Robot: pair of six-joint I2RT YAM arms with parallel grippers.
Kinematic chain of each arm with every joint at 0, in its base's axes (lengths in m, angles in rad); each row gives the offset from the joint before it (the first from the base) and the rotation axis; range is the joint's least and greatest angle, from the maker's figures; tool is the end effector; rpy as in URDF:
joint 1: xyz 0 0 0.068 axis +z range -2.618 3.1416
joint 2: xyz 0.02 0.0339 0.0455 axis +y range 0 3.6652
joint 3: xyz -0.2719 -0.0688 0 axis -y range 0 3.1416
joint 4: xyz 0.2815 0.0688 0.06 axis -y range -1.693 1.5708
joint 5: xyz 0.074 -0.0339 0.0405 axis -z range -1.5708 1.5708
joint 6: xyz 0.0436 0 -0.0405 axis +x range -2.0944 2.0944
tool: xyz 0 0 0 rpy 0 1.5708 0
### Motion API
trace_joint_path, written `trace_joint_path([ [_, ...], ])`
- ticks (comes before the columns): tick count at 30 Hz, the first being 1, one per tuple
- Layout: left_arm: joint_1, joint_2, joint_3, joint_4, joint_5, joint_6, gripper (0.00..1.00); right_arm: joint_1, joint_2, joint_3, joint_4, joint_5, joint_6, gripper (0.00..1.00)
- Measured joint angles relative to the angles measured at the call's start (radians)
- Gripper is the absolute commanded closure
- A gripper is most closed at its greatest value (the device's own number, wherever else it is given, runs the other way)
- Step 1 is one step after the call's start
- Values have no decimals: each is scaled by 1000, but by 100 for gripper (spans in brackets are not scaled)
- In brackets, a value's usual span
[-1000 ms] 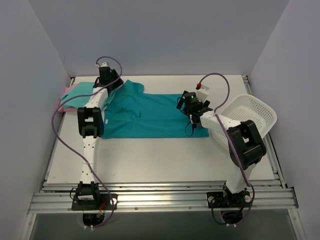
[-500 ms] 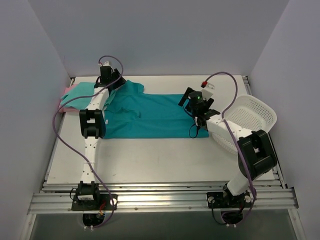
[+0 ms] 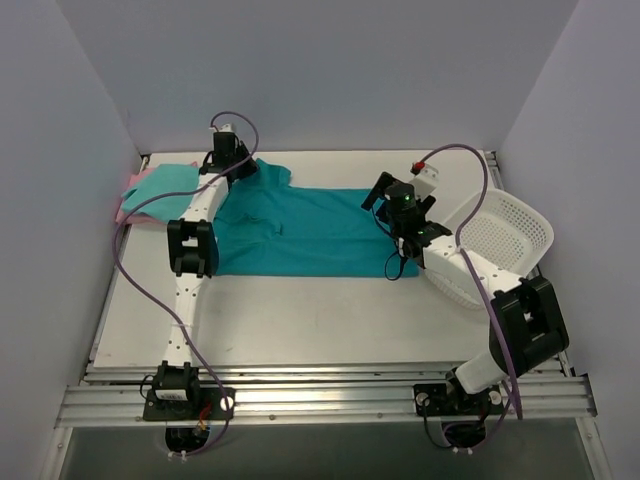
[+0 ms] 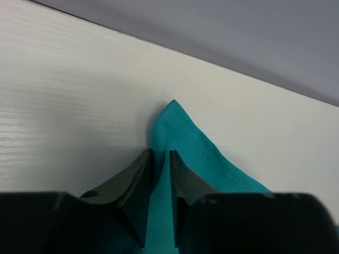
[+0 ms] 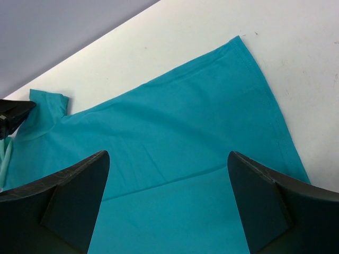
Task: Fold and stack the t-shirts
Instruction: Fold the tshirt
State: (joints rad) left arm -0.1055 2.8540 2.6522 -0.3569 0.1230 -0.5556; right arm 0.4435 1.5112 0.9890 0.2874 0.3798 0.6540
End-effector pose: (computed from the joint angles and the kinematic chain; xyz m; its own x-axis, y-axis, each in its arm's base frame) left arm 0.6637 -0.0757 0.1308 -0.5575 -0.4674 -0.6861 -0.1014 0.8586 -0.5025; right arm 0.3584 0.1523 0.2699 -0.2111 0.5252 -0.8244 0.0700 0.8493 0.5232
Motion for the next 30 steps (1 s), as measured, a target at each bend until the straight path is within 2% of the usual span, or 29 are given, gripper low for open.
trace_joint_path([
  [1,0,0,0,-3,-2,1,83,0,-5,-1,0,0,0,11],
  [5,0,0,0,-15,-6,6,97,-3,-19,-13,1,1,0,11],
  [9,0,0,-1,-18,-18,8,98,-12,4,-13,12,-3,0,11],
  [11,0,-3,-12,-7,-29,8,98,-27,73,32,-1,-16,0,12],
  [14,0,-55,-116,44,-52,8,98,-58,224,124,8,-30,0,12],
  [17,3,-103,-202,69,-69,8,98,-95,324,148,19,-47,3,12],
  [23,18,-108,-216,89,-53,-12,98,-163,555,423,-30,-60,-1,12],
  [30,31,-108,-224,104,-29,-17,98,-217,636,525,-37,-68,-5,12],
])
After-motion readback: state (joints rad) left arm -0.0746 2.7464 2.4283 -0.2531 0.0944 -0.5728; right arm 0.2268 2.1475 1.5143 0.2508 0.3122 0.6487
